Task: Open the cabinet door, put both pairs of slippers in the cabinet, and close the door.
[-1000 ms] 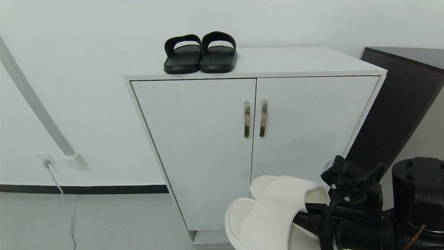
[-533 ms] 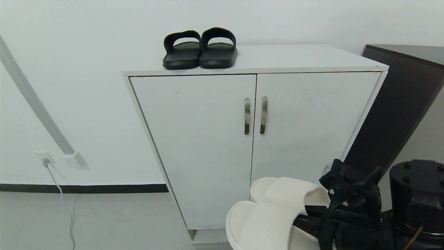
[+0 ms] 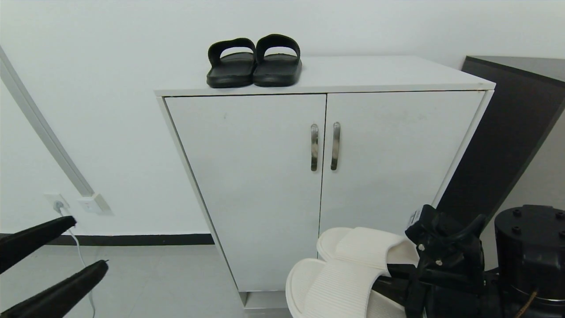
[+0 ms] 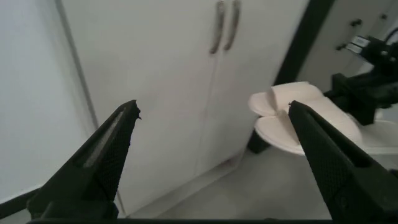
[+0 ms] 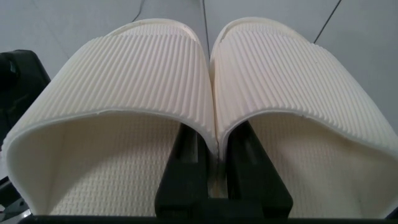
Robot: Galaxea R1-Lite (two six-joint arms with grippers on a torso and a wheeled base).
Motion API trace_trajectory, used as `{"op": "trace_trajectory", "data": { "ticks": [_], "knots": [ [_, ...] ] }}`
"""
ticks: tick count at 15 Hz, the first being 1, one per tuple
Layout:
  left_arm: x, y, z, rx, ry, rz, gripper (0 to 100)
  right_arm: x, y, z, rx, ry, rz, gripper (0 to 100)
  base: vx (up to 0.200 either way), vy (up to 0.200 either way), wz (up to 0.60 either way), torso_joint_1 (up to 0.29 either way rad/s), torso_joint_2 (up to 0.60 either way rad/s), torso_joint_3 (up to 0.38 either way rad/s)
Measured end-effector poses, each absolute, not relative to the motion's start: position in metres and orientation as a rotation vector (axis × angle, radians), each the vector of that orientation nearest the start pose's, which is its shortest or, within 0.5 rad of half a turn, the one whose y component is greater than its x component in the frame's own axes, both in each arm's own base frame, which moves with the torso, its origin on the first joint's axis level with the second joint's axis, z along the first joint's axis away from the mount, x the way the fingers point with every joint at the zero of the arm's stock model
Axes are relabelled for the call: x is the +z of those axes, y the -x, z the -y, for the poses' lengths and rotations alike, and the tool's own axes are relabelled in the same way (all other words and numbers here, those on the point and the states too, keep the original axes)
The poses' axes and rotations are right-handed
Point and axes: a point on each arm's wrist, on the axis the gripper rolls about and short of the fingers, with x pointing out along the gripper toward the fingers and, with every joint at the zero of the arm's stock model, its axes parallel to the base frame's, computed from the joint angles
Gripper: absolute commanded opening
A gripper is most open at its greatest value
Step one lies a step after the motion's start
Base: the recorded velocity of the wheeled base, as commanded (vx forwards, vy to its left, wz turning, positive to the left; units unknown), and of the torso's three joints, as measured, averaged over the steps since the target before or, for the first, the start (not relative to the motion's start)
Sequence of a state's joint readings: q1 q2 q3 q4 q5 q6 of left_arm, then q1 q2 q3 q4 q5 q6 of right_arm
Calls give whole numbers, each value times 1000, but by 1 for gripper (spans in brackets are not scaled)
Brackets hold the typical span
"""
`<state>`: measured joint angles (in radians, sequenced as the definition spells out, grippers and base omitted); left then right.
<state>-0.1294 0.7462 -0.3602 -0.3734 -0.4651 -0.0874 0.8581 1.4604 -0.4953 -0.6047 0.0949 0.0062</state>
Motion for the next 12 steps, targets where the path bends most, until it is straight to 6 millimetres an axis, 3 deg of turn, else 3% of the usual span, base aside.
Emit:
{"op": "trace_trajectory", "data": {
  "ticks": [4,8,12],
  "knots": [
    [214,-100,42,-709,50,-54,100,160,-144,-172,947,137,-357,0,0,0,0,0,0,0],
    [219,-137,80,-735,38,11,100,158,-144,-173,947,140,-363,0,0,0,0,0,0,0],
    [222,-156,113,-825,49,-19,100,157,-145,-173,947,141,-366,0,0,0,0,0,0,0]
  ]
}}
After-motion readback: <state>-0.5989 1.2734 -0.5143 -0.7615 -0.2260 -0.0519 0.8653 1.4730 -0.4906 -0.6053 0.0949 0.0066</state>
